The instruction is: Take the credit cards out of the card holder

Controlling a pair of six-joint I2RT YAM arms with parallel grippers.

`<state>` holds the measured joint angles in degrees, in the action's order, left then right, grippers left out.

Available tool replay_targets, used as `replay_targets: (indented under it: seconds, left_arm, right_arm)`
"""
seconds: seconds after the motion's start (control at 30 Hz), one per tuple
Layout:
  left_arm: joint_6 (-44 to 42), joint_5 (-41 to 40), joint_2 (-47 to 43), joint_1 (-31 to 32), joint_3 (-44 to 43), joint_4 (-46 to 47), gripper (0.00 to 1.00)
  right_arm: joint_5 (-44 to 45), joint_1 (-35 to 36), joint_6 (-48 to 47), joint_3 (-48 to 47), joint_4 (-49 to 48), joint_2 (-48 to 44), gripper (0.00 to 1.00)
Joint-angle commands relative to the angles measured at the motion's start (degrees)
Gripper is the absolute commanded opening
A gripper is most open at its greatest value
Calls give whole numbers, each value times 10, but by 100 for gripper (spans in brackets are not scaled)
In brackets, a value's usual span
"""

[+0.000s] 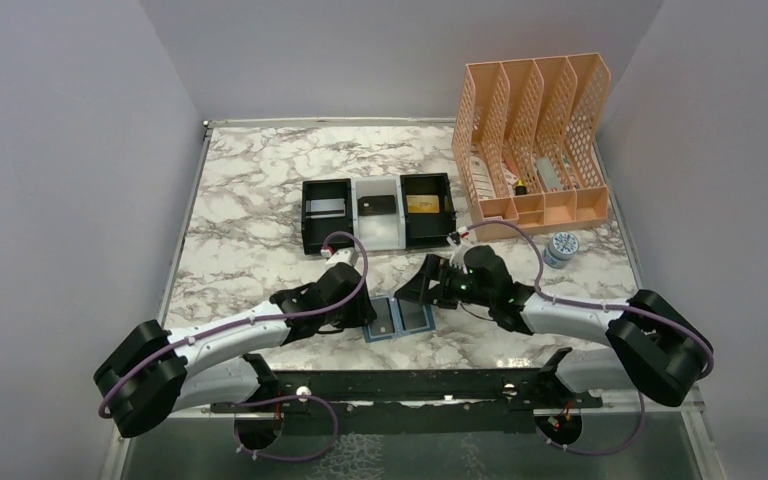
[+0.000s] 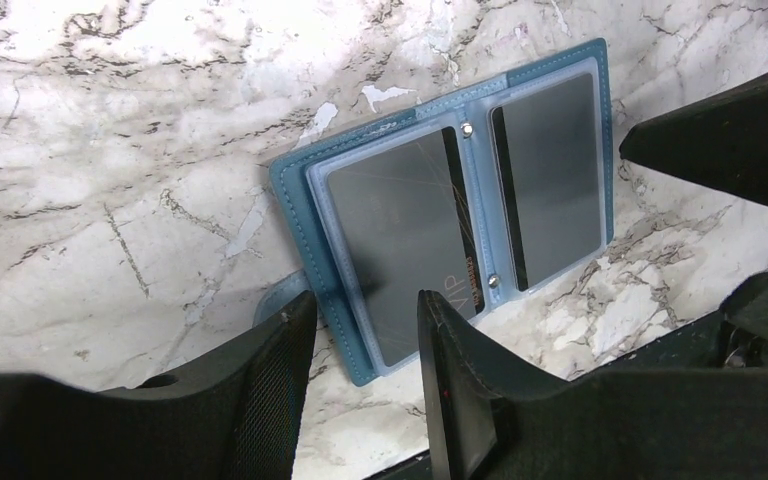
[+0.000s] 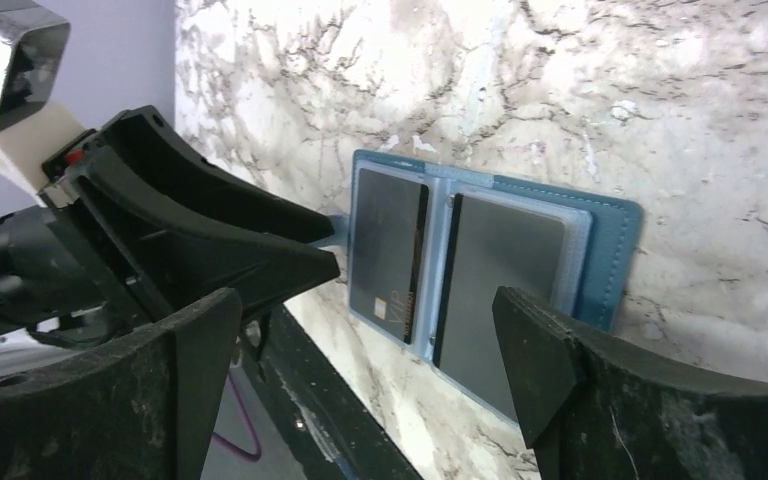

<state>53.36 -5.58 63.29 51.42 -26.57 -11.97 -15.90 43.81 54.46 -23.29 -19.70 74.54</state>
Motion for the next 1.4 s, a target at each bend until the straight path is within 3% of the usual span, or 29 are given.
replay_targets:
  seconds: [0.0, 0.07, 0.3, 0.73, 1.37]
  left_arm:
    - [8, -24, 2, 3, 7, 24, 44]
    - [8, -25, 0, 3, 13, 25, 44]
    - [-3, -27, -2, 3, 32, 30, 41]
    - [-15, -19, 18, 3, 33, 55, 34]
    - [-40, -16, 63, 3, 8, 44, 23]
  right_arm:
    - [-47, 0, 29, 11, -94, 14, 100]
    - [-78, 0, 28, 5, -112, 38, 100]
    - [-121, 2, 8, -48, -60, 111, 72]
    - [-161, 12, -27, -110, 2, 206, 37]
    - [-104, 14, -42, -130, 71, 212, 13]
